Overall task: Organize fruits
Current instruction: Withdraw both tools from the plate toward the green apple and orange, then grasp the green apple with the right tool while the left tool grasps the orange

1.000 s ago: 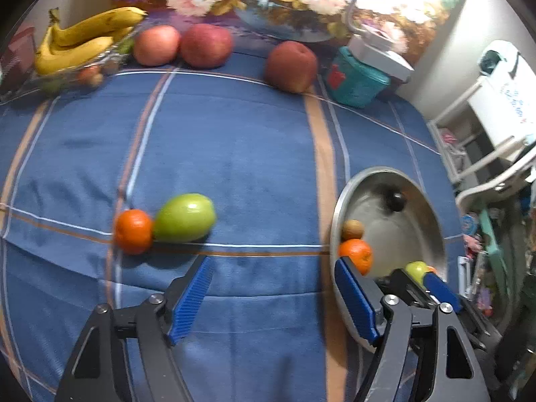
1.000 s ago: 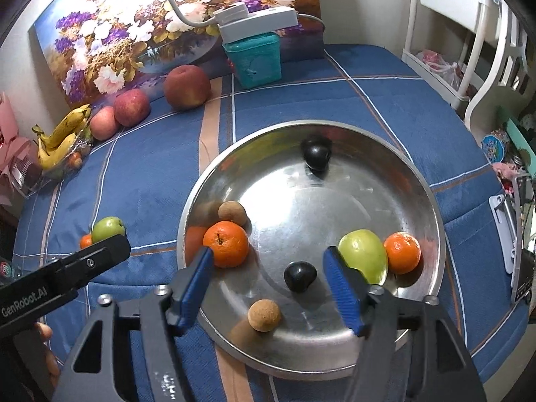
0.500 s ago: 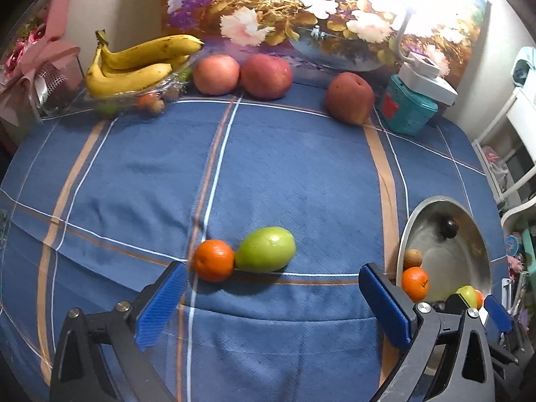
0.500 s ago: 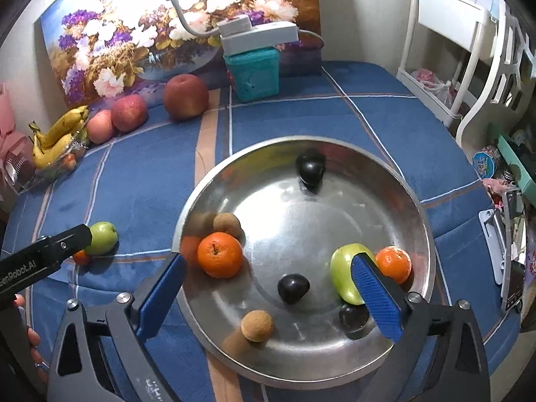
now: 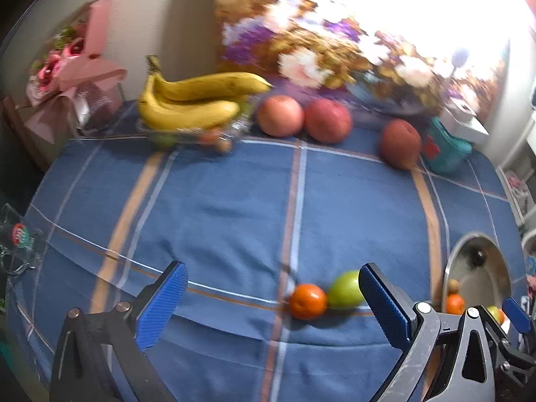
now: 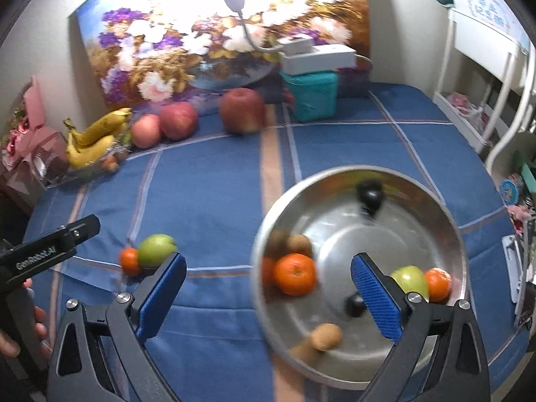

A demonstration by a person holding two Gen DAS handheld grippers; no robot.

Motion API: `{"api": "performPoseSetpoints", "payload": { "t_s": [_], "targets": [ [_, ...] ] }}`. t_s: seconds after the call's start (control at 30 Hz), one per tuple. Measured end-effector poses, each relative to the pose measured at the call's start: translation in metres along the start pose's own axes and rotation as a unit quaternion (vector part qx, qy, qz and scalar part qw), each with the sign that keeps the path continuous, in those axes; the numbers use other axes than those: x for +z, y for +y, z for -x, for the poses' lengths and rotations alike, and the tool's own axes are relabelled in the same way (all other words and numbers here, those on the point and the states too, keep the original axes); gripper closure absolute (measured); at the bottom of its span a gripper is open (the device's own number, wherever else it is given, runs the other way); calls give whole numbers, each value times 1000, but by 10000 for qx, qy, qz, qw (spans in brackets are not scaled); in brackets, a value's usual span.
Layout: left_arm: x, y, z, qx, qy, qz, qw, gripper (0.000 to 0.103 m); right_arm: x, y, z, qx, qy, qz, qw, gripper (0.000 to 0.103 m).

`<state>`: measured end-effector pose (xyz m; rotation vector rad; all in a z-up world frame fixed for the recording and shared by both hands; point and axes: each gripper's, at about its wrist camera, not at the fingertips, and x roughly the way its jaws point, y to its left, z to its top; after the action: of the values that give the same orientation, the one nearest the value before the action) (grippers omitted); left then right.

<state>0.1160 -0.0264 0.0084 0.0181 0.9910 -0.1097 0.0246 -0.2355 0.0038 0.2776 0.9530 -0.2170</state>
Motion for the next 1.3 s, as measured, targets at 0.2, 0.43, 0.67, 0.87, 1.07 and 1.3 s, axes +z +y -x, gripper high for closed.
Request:
{"api": "performPoseSetpoints", "payload": {
  "t_s": [0.2, 0.43, 0.67, 0.87, 1.07, 1.3],
  "targets": [
    [4, 31, -1, 23, -63, 352, 9994, 0, 10, 34, -9, 207, 117, 233, 9994, 4],
    [-2, 44, -26, 55, 272, 628, 9976, 0, 11, 76, -40, 422, 488, 510, 9966, 4],
    [-16, 50, -65, 168, 792, 864, 9930, 0, 6, 96, -74, 490, 832, 717, 9927, 4],
    [-18, 51, -81, 213, 941, 887, 9914, 0, 3, 99, -94, 417, 1025, 771, 9909, 4],
    [-13, 55, -91, -162, 1077, 1091, 9880, 0, 4, 106, -104, 534, 1073, 758, 9899, 7],
    [-11, 51, -92, -394, 1075, 1175, 9865, 0, 5, 108, -105, 844, 1080, 597, 9888, 33]
  ]
}}
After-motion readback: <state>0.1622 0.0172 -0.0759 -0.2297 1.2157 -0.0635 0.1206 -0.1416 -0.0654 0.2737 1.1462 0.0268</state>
